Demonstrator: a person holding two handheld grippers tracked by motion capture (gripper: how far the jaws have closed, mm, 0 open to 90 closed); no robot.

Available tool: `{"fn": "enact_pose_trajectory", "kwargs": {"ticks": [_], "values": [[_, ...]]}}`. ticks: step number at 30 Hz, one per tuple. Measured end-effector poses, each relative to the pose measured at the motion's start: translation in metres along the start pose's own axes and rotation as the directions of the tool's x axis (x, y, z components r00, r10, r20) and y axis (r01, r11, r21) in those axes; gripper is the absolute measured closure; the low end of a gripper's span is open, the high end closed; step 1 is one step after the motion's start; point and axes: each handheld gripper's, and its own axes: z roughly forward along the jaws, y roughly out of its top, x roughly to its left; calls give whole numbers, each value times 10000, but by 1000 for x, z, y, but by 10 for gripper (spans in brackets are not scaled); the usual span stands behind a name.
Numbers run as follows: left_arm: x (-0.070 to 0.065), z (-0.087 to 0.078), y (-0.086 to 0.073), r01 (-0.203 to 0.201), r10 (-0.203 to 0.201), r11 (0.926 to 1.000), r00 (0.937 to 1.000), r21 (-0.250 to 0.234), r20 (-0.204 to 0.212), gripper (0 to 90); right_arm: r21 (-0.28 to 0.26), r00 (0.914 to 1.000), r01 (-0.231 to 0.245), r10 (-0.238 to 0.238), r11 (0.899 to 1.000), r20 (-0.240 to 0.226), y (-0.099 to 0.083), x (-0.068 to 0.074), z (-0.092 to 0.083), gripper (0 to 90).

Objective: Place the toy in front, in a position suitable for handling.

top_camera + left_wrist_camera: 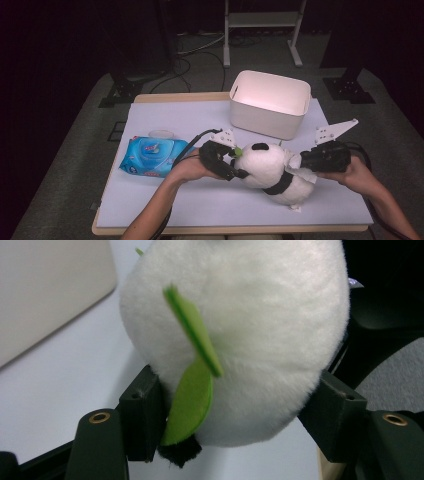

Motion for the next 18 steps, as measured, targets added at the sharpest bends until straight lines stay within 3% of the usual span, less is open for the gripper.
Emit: {"fn": "enact_pose_trajectory", "kwargs": {"ticks": [6,18], "values": [[-1,-19,4,-50,47,10000,9994,-69,-352,332,-211,9999,75,-78,9997,-122,6,0,9,845],[-6,-50,16,-485,468,9986,9955,-195,-828,341,45,9987,443,-442,9990,-267,27,4,20,846]]}}
